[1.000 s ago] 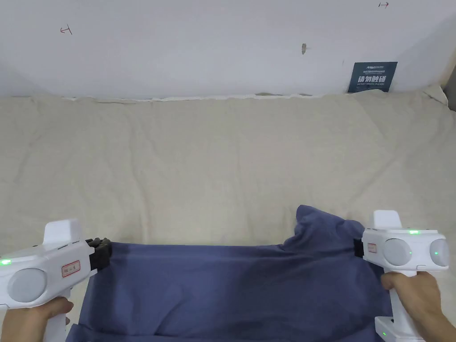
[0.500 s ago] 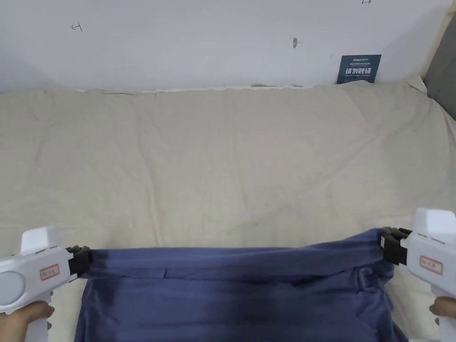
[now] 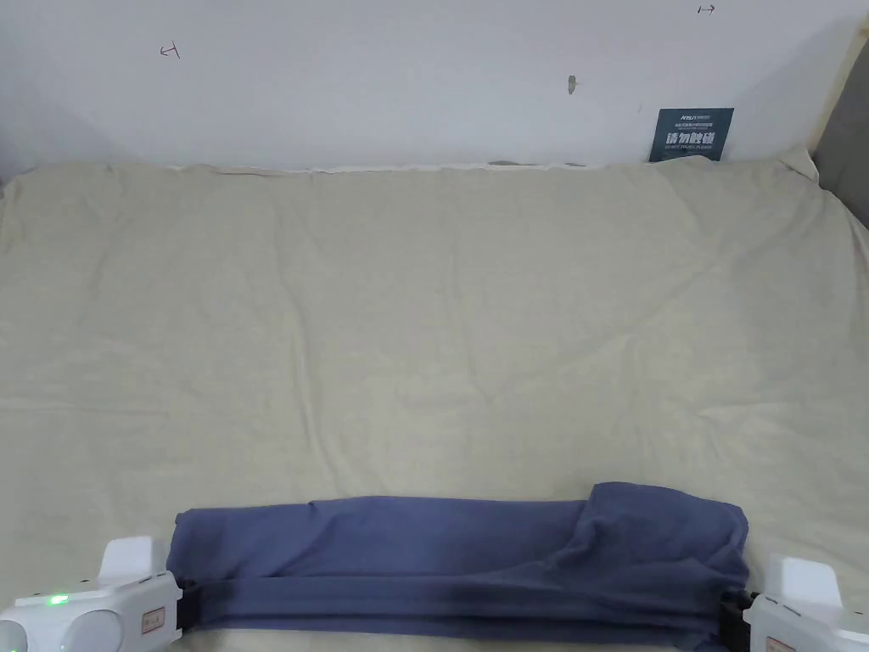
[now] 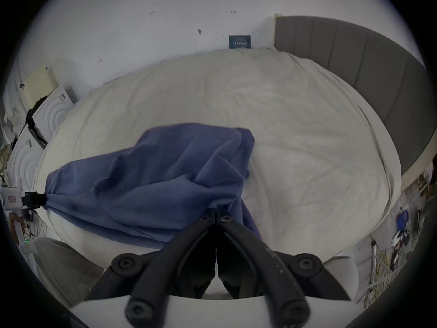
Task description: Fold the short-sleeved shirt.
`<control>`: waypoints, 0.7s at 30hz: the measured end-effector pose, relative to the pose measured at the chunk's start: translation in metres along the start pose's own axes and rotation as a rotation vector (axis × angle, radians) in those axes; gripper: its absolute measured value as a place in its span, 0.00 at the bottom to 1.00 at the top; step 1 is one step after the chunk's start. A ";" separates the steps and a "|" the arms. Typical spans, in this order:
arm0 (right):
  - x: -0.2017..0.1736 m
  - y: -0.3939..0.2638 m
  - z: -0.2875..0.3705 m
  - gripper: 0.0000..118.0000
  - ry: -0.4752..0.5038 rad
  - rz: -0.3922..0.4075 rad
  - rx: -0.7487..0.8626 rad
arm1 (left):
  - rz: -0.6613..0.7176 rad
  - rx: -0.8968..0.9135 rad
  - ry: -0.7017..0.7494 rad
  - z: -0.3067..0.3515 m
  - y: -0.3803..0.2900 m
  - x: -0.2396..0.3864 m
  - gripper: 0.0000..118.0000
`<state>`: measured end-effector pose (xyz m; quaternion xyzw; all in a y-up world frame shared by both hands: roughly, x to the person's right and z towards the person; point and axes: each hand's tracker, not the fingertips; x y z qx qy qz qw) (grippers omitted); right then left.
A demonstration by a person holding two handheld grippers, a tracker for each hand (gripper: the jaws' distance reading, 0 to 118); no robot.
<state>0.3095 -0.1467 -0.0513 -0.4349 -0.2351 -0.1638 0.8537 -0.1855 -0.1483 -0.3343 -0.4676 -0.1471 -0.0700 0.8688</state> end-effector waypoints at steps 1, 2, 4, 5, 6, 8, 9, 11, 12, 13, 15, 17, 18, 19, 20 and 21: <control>0.002 0.001 -0.002 0.01 0.001 -0.006 -0.003 | 0.003 0.000 0.000 0.001 0.002 0.000 0.04; 0.001 0.004 0.001 0.01 0.000 -0.009 -0.002 | 0.009 0.007 -0.006 0.004 0.005 0.000 0.12; 0.000 0.013 0.013 0.09 0.002 -0.014 0.015 | 0.042 0.050 -0.039 0.015 0.010 -0.001 0.47; -0.005 0.019 0.024 0.26 0.006 -0.016 0.060 | 0.059 0.078 -0.061 0.023 0.015 0.000 0.80; -0.006 0.027 0.033 0.47 0.009 -0.010 0.102 | 0.070 0.122 -0.088 0.031 0.020 0.001 0.98; -0.011 0.045 0.050 0.91 0.004 0.005 0.172 | 0.087 0.260 -0.127 0.059 0.032 0.010 0.98; -0.018 0.053 0.064 0.97 -0.001 0.005 0.231 | 0.088 0.303 -0.131 0.069 0.041 0.014 0.97; -0.027 0.070 0.085 0.96 0.004 0.018 0.348 | 0.066 0.371 -0.148 0.090 0.057 0.025 0.97; -0.032 0.079 0.095 0.96 -0.002 0.034 0.392 | 0.050 0.427 -0.154 0.101 0.066 0.031 0.97; -0.040 0.086 0.107 0.96 -0.006 0.043 0.428 | 0.034 0.475 -0.155 0.110 0.072 0.037 0.97; -0.053 0.099 0.127 0.96 -0.005 0.065 0.536 | -0.019 0.577 -0.145 0.131 0.084 0.052 0.97; -0.067 0.107 0.145 0.96 -0.007 0.093 0.625 | -0.049 0.664 -0.122 0.147 0.094 0.065 0.97; -0.074 0.110 0.151 0.95 -0.015 0.105 0.667 | -0.055 0.704 -0.114 0.153 0.098 0.072 0.97; -0.080 0.112 0.157 0.94 -0.023 0.116 0.704 | -0.062 0.737 -0.107 0.157 0.101 0.077 0.97; -0.086 0.113 0.161 0.89 -0.030 0.129 0.738 | -0.071 0.764 -0.104 0.161 0.103 0.081 0.94; -0.093 0.114 0.168 0.84 -0.036 0.141 0.771 | -0.073 0.793 -0.102 0.165 0.105 0.086 0.89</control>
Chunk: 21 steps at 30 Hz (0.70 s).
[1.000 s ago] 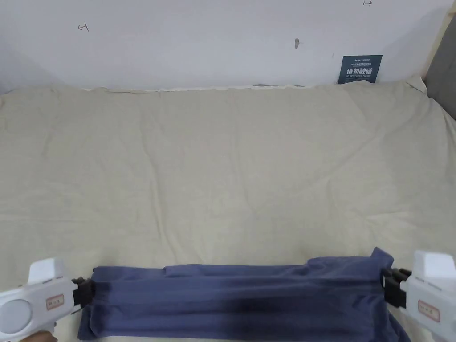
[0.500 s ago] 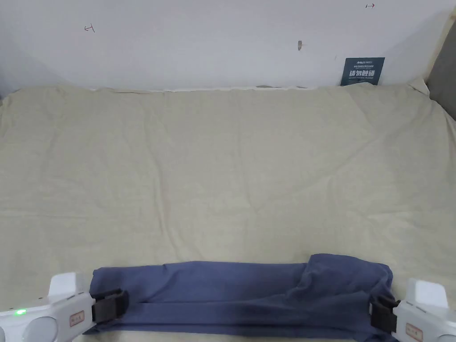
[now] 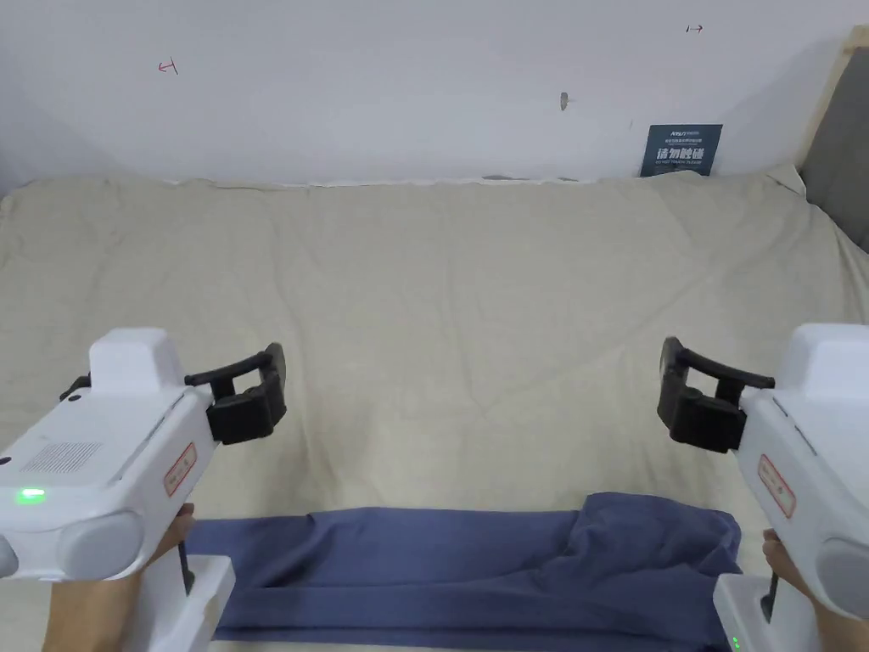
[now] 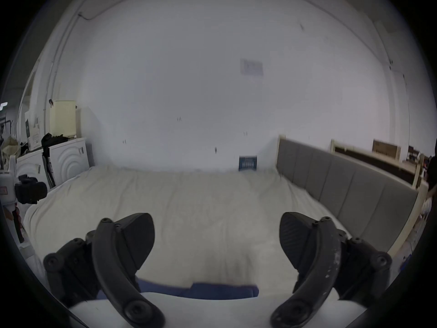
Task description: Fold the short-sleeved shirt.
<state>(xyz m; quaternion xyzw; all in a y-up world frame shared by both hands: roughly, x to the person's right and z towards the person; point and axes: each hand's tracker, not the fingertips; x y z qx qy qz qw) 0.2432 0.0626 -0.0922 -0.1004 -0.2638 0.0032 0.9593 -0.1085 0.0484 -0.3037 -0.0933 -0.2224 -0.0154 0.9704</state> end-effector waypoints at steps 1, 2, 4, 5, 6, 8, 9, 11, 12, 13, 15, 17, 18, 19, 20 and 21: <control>-0.005 0.003 0.003 0.74 -0.010 0.014 0.024 | -0.008 0.022 -0.006 0.001 0.003 0.004 0.78; -0.010 0.005 0.005 0.57 -0.019 0.027 0.048 | -0.006 0.038 -0.006 0.002 0.004 0.007 0.55; -0.018 0.008 0.008 0.09 -0.031 0.048 0.071 | 0.001 0.064 -0.021 0.004 0.005 0.012 0.00; -0.021 0.008 0.009 0.09 -0.037 0.059 0.082 | 0.005 0.066 -0.032 0.004 0.005 0.014 0.00; -0.024 0.007 0.008 0.01 -0.040 0.064 0.083 | 0.001 0.064 -0.039 0.002 0.004 0.015 0.01; -0.023 0.006 0.007 0.01 -0.045 0.061 0.086 | -0.020 0.063 -0.055 0.003 0.004 0.014 0.00; -0.023 0.006 0.006 0.01 -0.034 0.054 0.082 | -0.033 0.062 -0.059 0.004 0.004 0.014 0.00; -0.026 0.003 0.004 0.01 -0.038 0.049 0.082 | -0.046 0.069 -0.050 0.004 0.000 0.016 0.00; -0.025 0.005 0.005 0.01 -0.038 0.050 0.081 | -0.049 0.067 -0.052 0.005 0.001 0.014 0.00; -0.025 0.005 0.004 0.01 -0.037 0.049 0.080 | -0.048 0.065 -0.053 0.005 0.001 0.011 0.00; -0.027 0.004 0.003 0.01 -0.034 0.050 0.078 | -0.034 0.049 -0.059 0.002 -0.002 0.004 0.00; -0.028 0.007 0.003 0.01 -0.030 0.053 0.073 | 0.029 -0.011 -0.097 -0.002 -0.003 -0.011 0.00; -0.029 0.006 0.003 0.01 -0.027 0.054 0.070 | 0.082 -0.066 -0.133 -0.006 -0.006 -0.021 0.00; -0.030 0.006 0.002 0.01 -0.023 0.056 0.067 | 0.151 -0.114 -0.167 -0.009 -0.010 -0.033 0.00; -0.031 0.007 0.001 0.01 -0.021 0.058 0.062 | 0.217 -0.152 -0.196 -0.012 -0.014 -0.046 0.00; -0.032 0.006 0.000 0.01 -0.018 0.060 0.058 | 0.276 -0.203 -0.236 -0.015 -0.020 -0.058 0.00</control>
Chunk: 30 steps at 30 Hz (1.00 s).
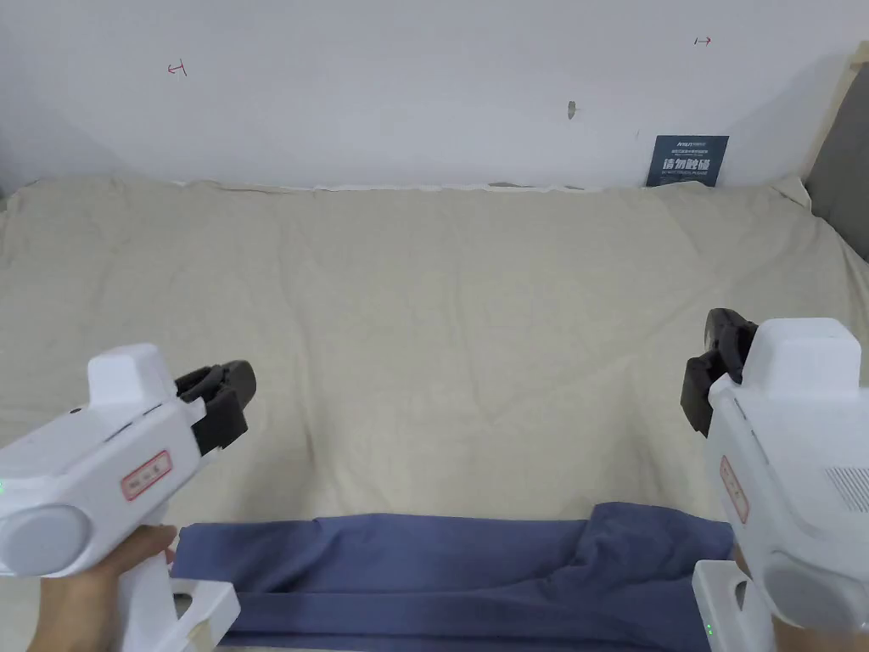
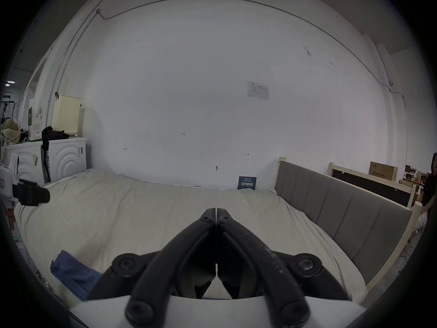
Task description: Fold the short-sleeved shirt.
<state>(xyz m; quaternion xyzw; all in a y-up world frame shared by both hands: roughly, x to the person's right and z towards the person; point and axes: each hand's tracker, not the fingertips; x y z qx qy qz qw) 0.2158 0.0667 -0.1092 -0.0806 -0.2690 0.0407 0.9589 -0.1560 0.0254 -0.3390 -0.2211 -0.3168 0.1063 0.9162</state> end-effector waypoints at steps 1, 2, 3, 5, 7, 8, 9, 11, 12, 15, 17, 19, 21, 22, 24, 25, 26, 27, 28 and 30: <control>-0.001 -0.001 -0.001 0.01 0.002 0.004 -0.006 | 0.059 -0.037 -0.024 0.001 -0.003 -0.012 0.00; -0.003 -0.001 -0.002 0.01 0.004 0.008 -0.011 | 0.098 -0.085 -0.049 0.000 -0.005 -0.024 0.00; -0.002 -0.002 -0.004 0.01 0.006 0.010 -0.018 | 0.130 -0.119 -0.049 0.000 -0.010 -0.037 0.00; -0.004 -0.003 -0.006 0.01 0.012 0.010 -0.030 | 0.163 -0.200 -0.047 -0.001 -0.019 -0.061 0.00; -0.006 -0.005 -0.008 0.01 0.016 0.015 -0.041 | 0.230 -0.276 -0.048 -0.002 -0.030 -0.087 0.00; -0.007 -0.006 -0.010 0.01 0.015 0.019 -0.046 | 0.274 -0.309 -0.044 -0.002 -0.035 -0.099 0.00; -0.009 -0.007 -0.011 0.01 0.015 0.023 -0.053 | 0.318 -0.341 -0.047 -0.003 -0.042 -0.112 0.00; -0.011 -0.009 -0.015 0.01 0.017 0.025 -0.066 | 0.350 -0.392 -0.017 -0.005 -0.055 -0.130 0.04; -0.012 -0.010 -0.017 0.01 0.019 0.024 -0.073 | 0.350 -0.407 0.005 -0.006 -0.062 -0.138 0.08; -0.016 -0.015 -0.022 0.01 0.022 0.024 -0.096 | 0.455 -0.473 0.028 -0.014 -0.082 -0.162 0.27; -0.019 -0.019 -0.025 0.01 0.025 0.031 -0.115 | 0.528 -0.512 0.048 -0.020 -0.094 -0.171 0.71; -0.022 -0.024 -0.029 0.01 0.028 0.043 -0.135 | 0.520 -0.544 0.084 -0.027 -0.103 -0.171 0.91; -0.024 -0.029 -0.032 0.01 0.030 0.047 -0.154 | 0.488 -0.550 0.086 -0.032 -0.110 -0.172 0.90; -0.025 -0.030 -0.034 0.01 0.031 0.048 -0.164 | 0.478 -0.562 0.081 -0.036 -0.113 -0.173 0.90; -0.024 -0.034 -0.037 0.01 0.036 0.046 -0.182 | 0.474 -0.572 0.067 -0.042 -0.119 -0.170 0.87; -0.024 -0.035 -0.037 0.01 0.035 0.045 -0.187 | 0.462 -0.573 0.063 -0.047 -0.124 -0.182 0.86; -0.024 -0.036 -0.037 0.01 0.035 0.044 -0.190 | 0.444 -0.572 0.064 -0.048 -0.124 -0.181 0.86; -0.022 -0.036 -0.038 0.01 0.033 0.043 -0.196 | 0.424 -0.575 0.062 -0.050 -0.124 -0.178 0.84; -0.021 -0.037 -0.038 0.01 0.032 0.040 -0.201 | 0.389 -0.583 0.069 -0.051 -0.121 -0.174 0.76; -0.020 -0.037 -0.039 0.01 0.033 0.034 -0.205 | 0.308 -0.584 0.064 -0.050 -0.120 -0.160 0.36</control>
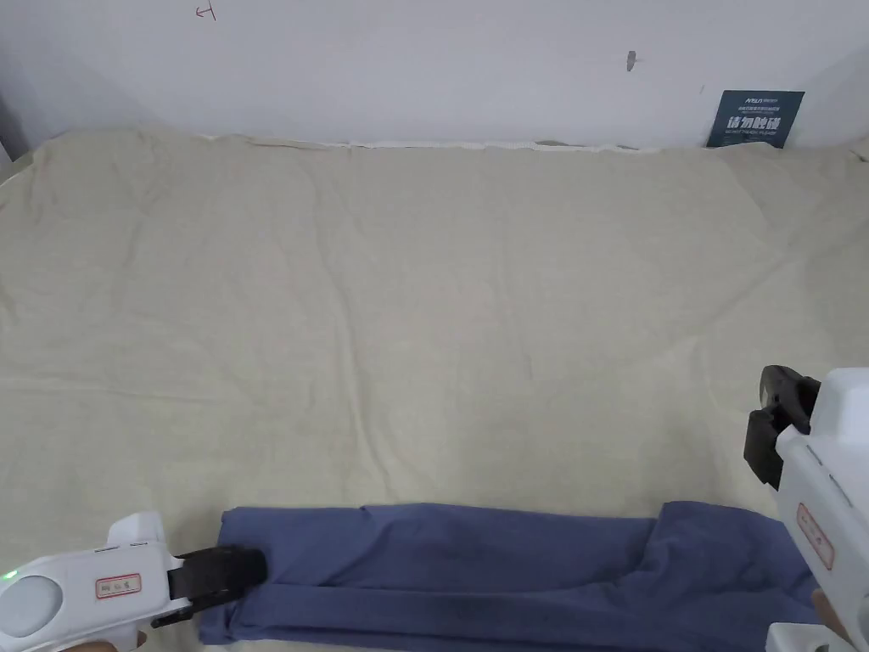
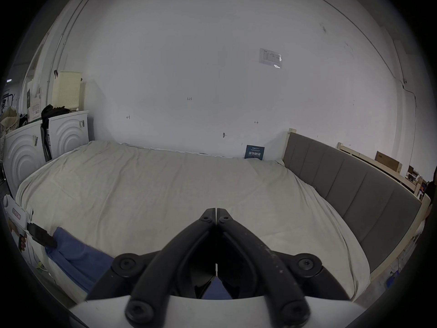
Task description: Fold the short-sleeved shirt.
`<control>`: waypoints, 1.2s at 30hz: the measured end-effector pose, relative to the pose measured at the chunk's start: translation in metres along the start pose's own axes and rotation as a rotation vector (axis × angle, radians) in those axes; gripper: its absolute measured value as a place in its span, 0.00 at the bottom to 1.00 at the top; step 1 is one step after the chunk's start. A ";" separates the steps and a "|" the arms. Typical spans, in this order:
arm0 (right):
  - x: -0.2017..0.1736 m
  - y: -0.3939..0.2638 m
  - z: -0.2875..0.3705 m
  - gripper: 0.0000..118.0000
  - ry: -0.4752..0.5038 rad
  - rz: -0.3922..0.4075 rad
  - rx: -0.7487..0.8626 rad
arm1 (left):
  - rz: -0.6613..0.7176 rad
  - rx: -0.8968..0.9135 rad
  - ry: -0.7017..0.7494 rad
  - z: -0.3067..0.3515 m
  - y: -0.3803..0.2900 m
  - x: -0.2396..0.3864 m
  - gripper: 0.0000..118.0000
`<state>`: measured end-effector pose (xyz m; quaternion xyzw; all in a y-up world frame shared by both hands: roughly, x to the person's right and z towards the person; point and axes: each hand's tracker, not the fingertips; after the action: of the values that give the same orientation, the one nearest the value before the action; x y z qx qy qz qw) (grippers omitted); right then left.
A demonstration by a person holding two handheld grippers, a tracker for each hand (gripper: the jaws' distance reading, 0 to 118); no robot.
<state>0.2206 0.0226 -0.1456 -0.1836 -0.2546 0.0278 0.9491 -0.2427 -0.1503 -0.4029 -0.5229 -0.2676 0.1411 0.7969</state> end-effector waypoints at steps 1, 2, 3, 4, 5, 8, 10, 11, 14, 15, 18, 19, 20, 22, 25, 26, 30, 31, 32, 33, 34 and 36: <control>0.001 0.000 -0.001 0.01 -0.001 -0.002 -0.002 | -0.020 -0.010 0.028 -0.005 -0.002 0.004 0.22; 0.003 0.000 -0.001 0.01 -0.001 -0.004 -0.003 | -0.038 -0.026 0.034 -0.010 -0.004 0.008 0.16; 0.004 0.000 -0.001 0.01 -0.001 -0.007 -0.002 | -0.049 -0.040 0.031 -0.014 0.000 0.001 0.12; 0.005 0.001 0.000 0.01 -0.002 -0.009 -0.001 | -0.048 -0.031 0.029 -0.017 -0.001 0.005 0.10; 0.006 0.001 0.001 0.01 -0.004 -0.010 0.000 | -0.067 -0.019 0.047 -0.017 -0.001 0.010 0.09; 0.011 0.003 0.003 0.01 -0.006 -0.010 0.004 | -0.104 0.006 0.034 -0.004 -0.003 0.023 0.07; 0.015 0.004 0.003 0.01 -0.007 -0.006 0.006 | -0.152 0.039 0.062 0.013 0.003 0.029 0.07; 0.016 0.005 0.004 0.01 -0.009 -0.007 0.008 | -0.161 0.070 0.081 0.024 0.004 0.030 0.07; 0.021 0.007 0.005 0.01 -0.006 -0.027 0.021 | -0.097 0.105 0.058 0.057 0.018 0.015 0.06; 0.021 0.008 0.006 0.01 -0.004 -0.033 0.025 | -0.093 0.113 0.063 0.066 0.015 0.017 0.06; 0.023 0.008 0.009 0.01 0.000 -0.037 0.036 | -0.123 0.164 0.201 0.091 0.019 0.008 0.06; 0.023 0.009 0.009 0.01 0.002 -0.038 0.039 | -0.104 0.163 0.222 0.096 0.017 0.008 0.06; 0.024 0.009 0.010 0.01 0.005 -0.039 0.040 | -0.097 0.164 0.231 0.101 0.017 0.006 0.06; 0.025 0.008 0.011 0.01 0.013 -0.046 0.043 | -0.101 0.166 0.247 0.104 0.015 0.011 0.06; 0.027 0.009 0.014 0.01 0.014 -0.045 0.049 | -0.188 0.153 0.239 0.097 0.008 0.041 0.06; 0.027 0.009 0.015 0.01 0.014 -0.045 0.051 | -0.214 0.135 0.215 0.092 0.006 0.055 0.06; 0.030 0.008 0.019 0.01 0.017 -0.052 0.057 | -0.304 0.063 0.120 0.058 -0.004 0.117 0.06; 0.031 0.008 0.020 0.01 0.017 -0.054 0.058 | -0.326 0.050 0.093 0.047 -0.007 0.133 0.06; 0.032 0.008 0.022 0.01 0.017 -0.054 0.059 | -0.340 0.021 0.073 0.035 -0.010 0.149 0.06; 0.033 0.007 0.023 0.01 0.016 -0.055 0.058 | -0.353 -0.008 0.061 0.024 -0.013 0.163 0.06; 0.035 0.006 0.024 0.01 0.016 -0.056 0.057 | -0.374 -0.034 0.044 0.011 -0.018 0.178 0.06; 0.038 0.005 0.026 0.01 0.012 -0.057 0.057 | -0.415 -0.059 0.014 -0.017 -0.024 0.193 0.06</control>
<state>0.2411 0.0414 -0.1080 -0.1495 -0.2531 0.0067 0.9558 -0.0765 -0.0759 -0.3327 -0.4805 -0.3679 -0.0375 0.7952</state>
